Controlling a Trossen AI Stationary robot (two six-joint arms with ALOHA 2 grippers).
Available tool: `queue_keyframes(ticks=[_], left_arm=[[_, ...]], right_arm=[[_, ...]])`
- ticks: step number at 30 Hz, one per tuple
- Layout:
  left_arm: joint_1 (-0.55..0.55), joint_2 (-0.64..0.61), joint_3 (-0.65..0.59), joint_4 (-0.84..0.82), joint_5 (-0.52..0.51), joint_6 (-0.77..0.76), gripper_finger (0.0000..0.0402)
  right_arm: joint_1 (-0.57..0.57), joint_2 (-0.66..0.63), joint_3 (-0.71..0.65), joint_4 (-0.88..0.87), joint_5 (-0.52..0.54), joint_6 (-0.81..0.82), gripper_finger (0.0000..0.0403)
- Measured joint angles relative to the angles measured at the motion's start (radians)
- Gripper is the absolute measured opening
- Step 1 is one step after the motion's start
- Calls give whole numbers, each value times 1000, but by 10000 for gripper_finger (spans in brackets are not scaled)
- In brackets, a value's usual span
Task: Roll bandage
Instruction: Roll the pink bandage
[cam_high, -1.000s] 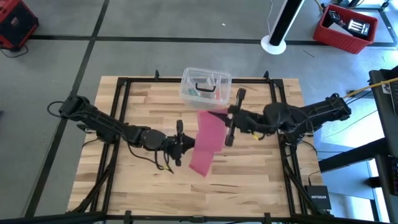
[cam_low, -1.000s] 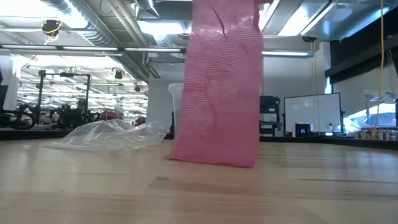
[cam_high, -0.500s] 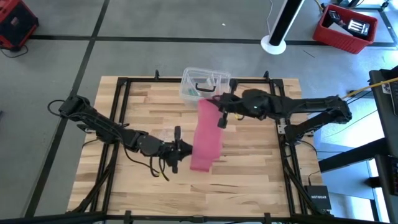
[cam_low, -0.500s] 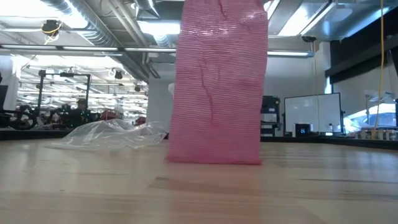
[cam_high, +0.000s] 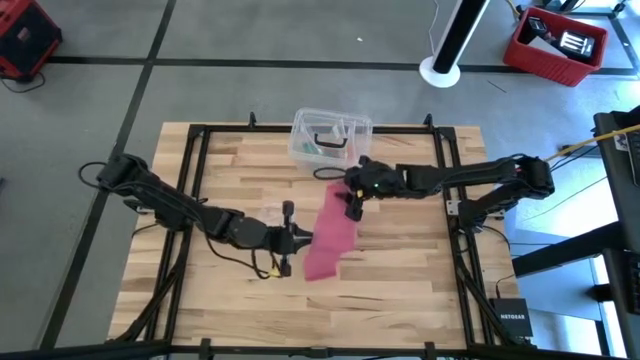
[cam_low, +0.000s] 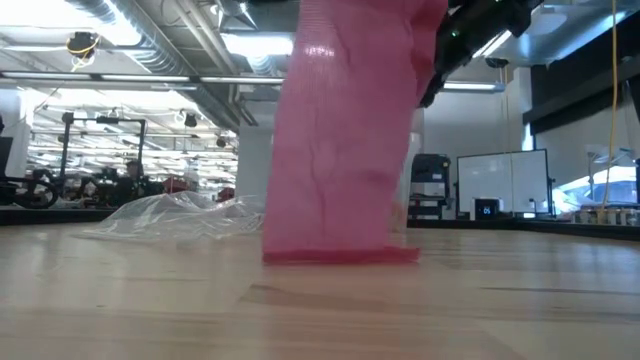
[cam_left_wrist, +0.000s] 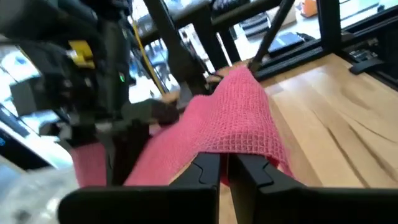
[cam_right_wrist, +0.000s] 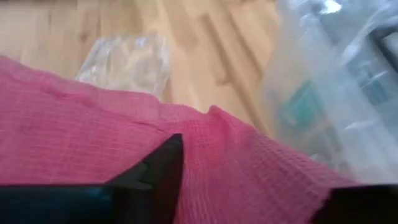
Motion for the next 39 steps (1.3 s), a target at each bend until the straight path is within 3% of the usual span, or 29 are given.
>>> queue_keyframes(ticks=[6,9,13,23,29,31,35,39], left_arm=[[17,81,0,-26,-22,-173,3],[8,117,0,-29,-80,-220,3],[8,133,0,-28,-84,-240,3],[10,129,1,-21,-97,-237,3],[3,128,1,-21,-135,-213,3],[6,128,1,-19,-135,-227,3],[7,128,1,-17,-116,-234,5],[9,128,1,-17,-106,-254,3]], right_arm=[[0,2,0,-10,-19,-1,258],[-1,2,0,-15,-35,-2,271],[-1,1,3,-35,-80,-22,280],[22,-129,206,-500,-107,-6,293],[144,-251,211,-634,-111,107,280],[202,-281,189,-656,-77,142,275],[289,-316,148,-705,113,187,265],[334,-333,122,-702,218,211,257]])
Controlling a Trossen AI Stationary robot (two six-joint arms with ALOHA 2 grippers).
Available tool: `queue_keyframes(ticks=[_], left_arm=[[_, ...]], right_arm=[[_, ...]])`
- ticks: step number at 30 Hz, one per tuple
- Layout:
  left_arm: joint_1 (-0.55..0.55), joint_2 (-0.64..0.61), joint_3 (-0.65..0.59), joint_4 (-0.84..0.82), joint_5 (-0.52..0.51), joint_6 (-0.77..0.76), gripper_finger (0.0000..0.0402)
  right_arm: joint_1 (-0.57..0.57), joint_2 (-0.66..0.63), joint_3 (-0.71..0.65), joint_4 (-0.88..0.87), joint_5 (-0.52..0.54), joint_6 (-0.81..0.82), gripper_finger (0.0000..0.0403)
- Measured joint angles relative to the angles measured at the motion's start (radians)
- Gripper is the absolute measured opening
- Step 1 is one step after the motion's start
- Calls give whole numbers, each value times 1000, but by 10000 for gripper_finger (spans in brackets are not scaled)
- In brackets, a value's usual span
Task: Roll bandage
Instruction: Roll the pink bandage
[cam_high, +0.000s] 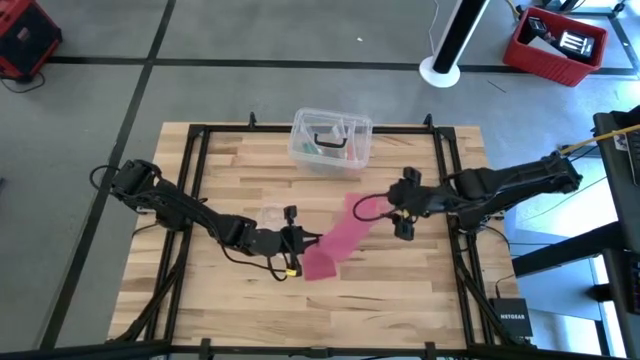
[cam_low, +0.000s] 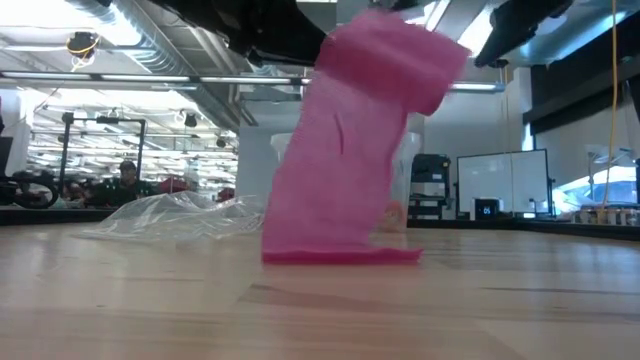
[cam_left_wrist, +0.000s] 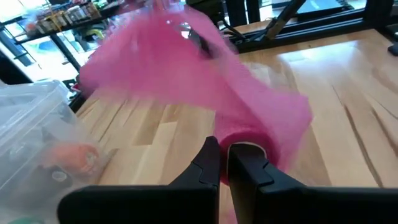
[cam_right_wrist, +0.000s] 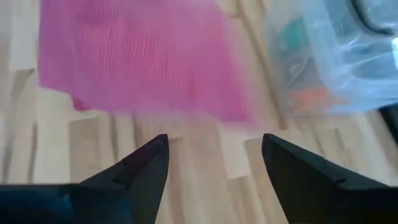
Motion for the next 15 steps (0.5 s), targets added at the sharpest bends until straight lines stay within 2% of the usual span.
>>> queue_keyframes(ticks=[4,6,8,11,13,15], left_arm=[[7,2,0,7,76,-29,5],[7,3,0,9,110,-42,5],[7,3,0,10,117,-48,3],[12,0,0,23,115,-47,3],[16,-13,0,43,105,-30,5],[28,-29,3,61,96,-10,7]], right_arm=[[-9,-1,2,191,179,-119,250],[-23,0,4,257,221,-173,247],[-21,0,4,247,175,-171,245],[10,0,2,146,0,-87,244],[66,-2,-24,124,-104,16,243],[146,-2,-89,176,-133,93,243]])
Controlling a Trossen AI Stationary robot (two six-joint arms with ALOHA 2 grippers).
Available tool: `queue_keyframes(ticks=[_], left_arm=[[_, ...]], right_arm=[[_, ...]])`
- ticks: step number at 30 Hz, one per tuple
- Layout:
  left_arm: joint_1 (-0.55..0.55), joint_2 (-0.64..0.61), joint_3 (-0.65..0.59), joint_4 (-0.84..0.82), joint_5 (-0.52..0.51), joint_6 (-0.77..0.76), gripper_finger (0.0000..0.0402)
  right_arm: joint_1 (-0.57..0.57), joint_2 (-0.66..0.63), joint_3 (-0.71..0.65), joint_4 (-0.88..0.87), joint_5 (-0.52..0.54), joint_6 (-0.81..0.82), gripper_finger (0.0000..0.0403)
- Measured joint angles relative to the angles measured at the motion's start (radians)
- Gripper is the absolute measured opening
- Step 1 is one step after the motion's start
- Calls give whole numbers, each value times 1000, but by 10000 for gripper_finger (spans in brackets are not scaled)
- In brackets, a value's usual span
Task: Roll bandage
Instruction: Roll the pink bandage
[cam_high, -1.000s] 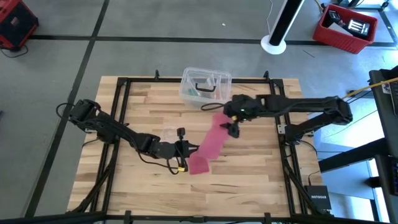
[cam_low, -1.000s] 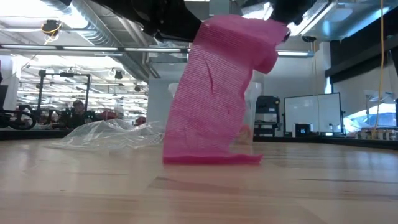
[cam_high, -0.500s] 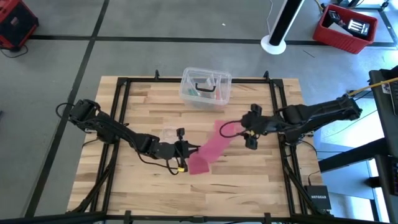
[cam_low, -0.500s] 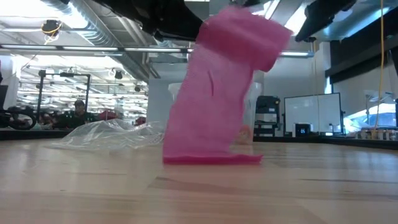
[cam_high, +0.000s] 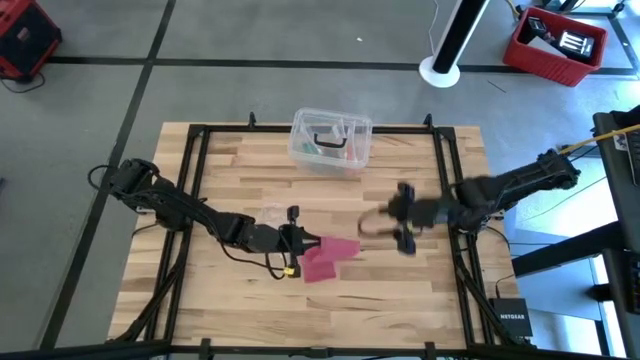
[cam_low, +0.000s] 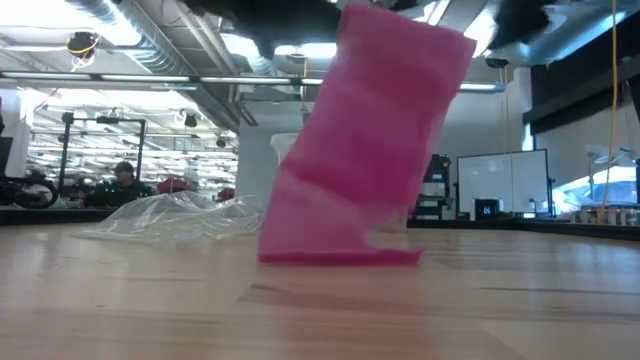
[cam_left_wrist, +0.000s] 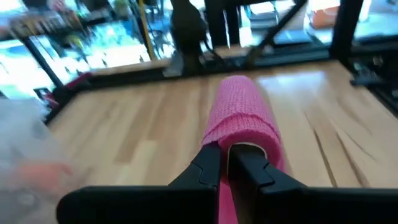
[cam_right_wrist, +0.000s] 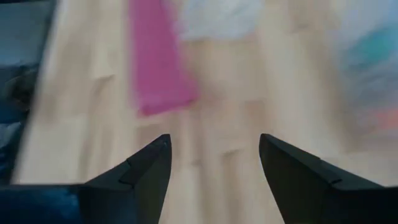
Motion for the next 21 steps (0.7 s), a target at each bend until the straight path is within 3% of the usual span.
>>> queue_keyframes(ticks=[4,9,15,17,21], left_arm=[[22,-21,0,31,-26,49,5],[50,-30,0,82,-28,75,4],[58,-30,-1,99,-28,81,9],[57,-30,-1,99,-28,85,6],[57,-30,-1,98,-28,92,4]], right_arm=[[149,10,-195,329,142,73,243],[203,114,-422,873,308,54,243],[184,282,-480,1117,512,-49,243],[164,325,-479,1175,519,-77,243],[123,393,-479,1324,428,-111,243]])
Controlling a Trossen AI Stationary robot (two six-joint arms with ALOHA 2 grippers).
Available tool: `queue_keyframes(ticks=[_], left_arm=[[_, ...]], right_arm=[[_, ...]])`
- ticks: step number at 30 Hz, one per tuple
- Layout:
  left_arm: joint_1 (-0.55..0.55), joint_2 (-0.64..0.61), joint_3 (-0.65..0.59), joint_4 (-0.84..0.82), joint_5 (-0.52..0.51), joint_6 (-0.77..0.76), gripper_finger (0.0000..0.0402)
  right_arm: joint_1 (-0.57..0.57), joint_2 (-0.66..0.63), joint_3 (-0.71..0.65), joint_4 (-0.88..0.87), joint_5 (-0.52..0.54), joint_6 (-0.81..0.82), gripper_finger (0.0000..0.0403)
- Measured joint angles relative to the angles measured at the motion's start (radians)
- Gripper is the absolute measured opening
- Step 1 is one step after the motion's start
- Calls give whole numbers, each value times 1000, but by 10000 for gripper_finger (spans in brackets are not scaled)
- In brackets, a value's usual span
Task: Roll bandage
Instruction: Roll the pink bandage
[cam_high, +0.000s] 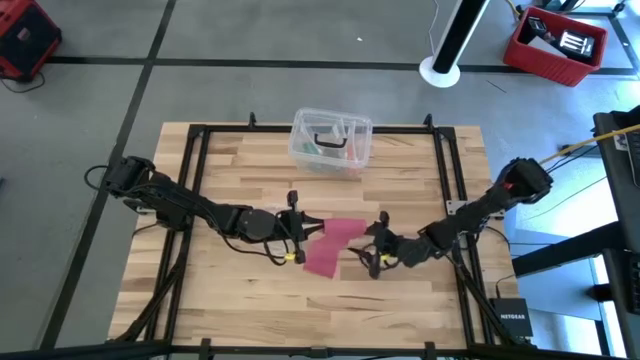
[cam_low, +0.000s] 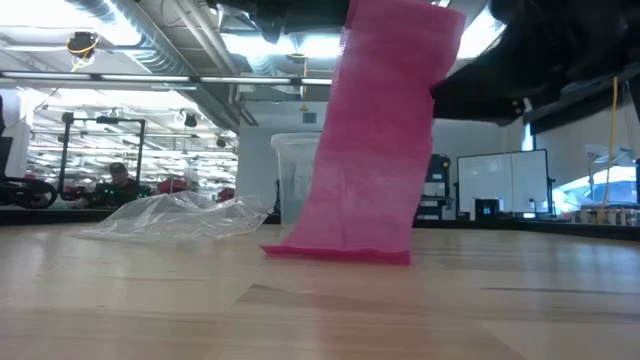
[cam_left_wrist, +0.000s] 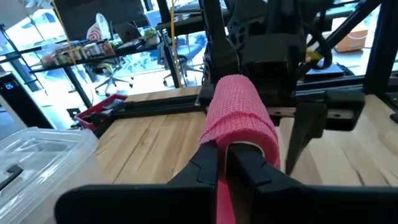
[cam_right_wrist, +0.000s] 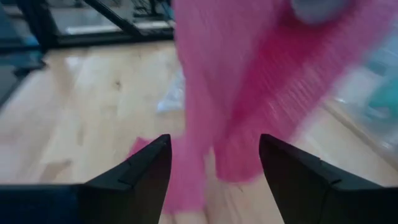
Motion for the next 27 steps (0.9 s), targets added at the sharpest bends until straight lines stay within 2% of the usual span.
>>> queue_keyframes(ticks=[5,8,10,13,16,21,27], left_arm=[[0,0,0,22,0,11,10],[0,0,0,23,-2,28,11],[0,0,0,19,-11,29,11],[0,0,0,20,-21,36,12],[-1,0,0,19,-44,48,12],[-14,0,0,-30,-43,49,12],[-47,-5,6,-75,-45,54,13]], right_arm=[[-14,65,3,79,-6,-24,241],[-13,73,24,89,-33,-25,213],[-6,73,38,89,-63,-28,174],[14,70,62,87,-75,-66,96],[62,47,103,80,-72,-168,19],[159,-65,217,21,60,-389,24],[159,-237,423,-321,129,-573,7]])
